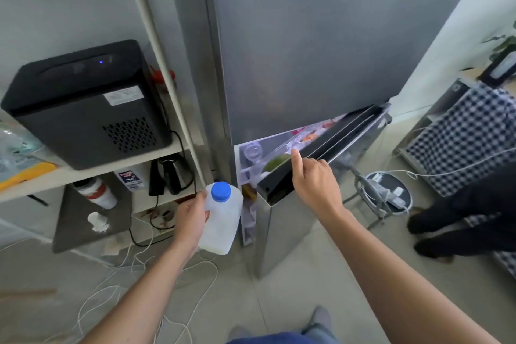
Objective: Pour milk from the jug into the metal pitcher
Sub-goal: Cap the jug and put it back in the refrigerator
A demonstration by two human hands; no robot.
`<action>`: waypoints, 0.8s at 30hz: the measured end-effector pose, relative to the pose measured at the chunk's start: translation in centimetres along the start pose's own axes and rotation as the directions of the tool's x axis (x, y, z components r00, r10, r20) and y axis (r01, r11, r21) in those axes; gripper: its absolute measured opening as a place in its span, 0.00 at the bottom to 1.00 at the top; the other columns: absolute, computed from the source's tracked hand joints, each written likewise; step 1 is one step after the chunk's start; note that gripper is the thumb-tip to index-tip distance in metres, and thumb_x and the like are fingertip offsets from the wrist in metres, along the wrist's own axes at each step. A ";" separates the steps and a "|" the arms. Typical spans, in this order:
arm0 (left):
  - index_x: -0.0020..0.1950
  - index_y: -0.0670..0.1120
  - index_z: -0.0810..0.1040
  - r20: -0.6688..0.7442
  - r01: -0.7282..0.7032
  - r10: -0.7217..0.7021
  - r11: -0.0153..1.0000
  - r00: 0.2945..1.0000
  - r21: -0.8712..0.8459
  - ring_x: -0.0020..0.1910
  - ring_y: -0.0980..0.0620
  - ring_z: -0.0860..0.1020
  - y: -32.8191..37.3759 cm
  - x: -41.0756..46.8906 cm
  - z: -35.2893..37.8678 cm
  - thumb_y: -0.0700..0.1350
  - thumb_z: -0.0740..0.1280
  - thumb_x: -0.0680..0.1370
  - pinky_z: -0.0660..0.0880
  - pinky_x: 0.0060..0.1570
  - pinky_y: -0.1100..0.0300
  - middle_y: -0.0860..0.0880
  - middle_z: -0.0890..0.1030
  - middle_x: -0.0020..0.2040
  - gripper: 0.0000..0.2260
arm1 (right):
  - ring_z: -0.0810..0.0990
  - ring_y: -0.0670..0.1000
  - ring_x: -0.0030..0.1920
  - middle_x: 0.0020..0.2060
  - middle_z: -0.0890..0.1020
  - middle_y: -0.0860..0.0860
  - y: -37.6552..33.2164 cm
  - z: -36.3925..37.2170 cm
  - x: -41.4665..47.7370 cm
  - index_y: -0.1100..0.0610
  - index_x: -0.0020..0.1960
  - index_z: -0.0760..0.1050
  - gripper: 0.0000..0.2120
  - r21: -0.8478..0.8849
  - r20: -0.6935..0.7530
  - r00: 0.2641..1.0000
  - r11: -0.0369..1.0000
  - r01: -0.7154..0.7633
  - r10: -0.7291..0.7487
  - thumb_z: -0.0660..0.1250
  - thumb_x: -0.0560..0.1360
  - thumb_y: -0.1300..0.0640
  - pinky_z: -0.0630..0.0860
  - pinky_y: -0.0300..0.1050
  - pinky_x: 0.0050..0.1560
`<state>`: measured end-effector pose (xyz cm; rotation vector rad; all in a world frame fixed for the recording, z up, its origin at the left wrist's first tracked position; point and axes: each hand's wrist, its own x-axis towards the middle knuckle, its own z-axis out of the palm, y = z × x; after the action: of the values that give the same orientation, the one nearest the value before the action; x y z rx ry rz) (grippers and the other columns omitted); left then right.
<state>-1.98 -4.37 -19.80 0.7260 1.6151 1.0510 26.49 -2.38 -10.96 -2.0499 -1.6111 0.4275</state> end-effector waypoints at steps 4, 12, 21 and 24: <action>0.45 0.45 0.85 0.039 0.028 -0.028 0.999 0.999 0.022 0.41 0.46 0.82 -0.5 0.2 2.3 0.55 0.67 0.84 0.74 0.46 0.53 0.49 0.86 0.39 0.16 | 0.78 0.58 0.44 0.30 0.75 0.49 2.7 -2.7 -1.2 0.56 0.32 0.68 0.33 -0.080 -0.080 0.996 0.996 -0.033 0.027 0.56 0.89 0.37 0.75 0.52 0.39; 0.43 0.45 0.83 0.151 0.047 -0.054 0.998 0.987 0.047 0.41 0.47 0.80 -1.1 -1.3 7.9 0.60 0.69 0.77 0.73 0.45 0.49 0.46 0.82 0.38 0.18 | 0.81 0.56 0.42 0.40 0.82 0.49 7.7 -8.0 -2.2 0.50 0.54 0.67 0.21 -0.158 -0.088 0.984 0.973 -0.170 0.158 0.63 0.83 0.31 0.77 0.53 0.39; 0.42 0.44 0.82 0.380 -0.050 -0.070 0.954 0.922 0.296 0.39 0.46 0.81 -2.0 -5.8 14.5 0.67 0.64 0.78 0.75 0.54 0.48 0.48 0.83 0.34 0.26 | 0.72 0.59 0.74 0.74 0.74 0.56 13.3 -12.2 -4.0 0.54 0.82 0.68 0.27 -0.169 -0.080 0.985 0.972 -0.166 0.154 0.64 0.86 0.46 0.77 0.58 0.63; 0.50 0.48 0.86 0.462 -0.149 -0.110 0.860 0.880 0.488 0.51 0.46 0.86 -2.3 -7.6 16.6 0.72 0.58 0.81 0.78 0.61 0.48 0.52 0.90 0.43 0.30 | 0.64 0.61 0.83 0.84 0.66 0.56 14.6 -12.3 -4.5 0.57 0.88 0.59 0.32 -0.160 -0.045 0.987 0.974 -0.159 0.154 0.61 0.87 0.49 0.70 0.63 0.77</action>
<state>16.16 -7.34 -20.03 1.2537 1.4453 0.3809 43.71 -11.65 -9.13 -2.3044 -1.5150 0.3241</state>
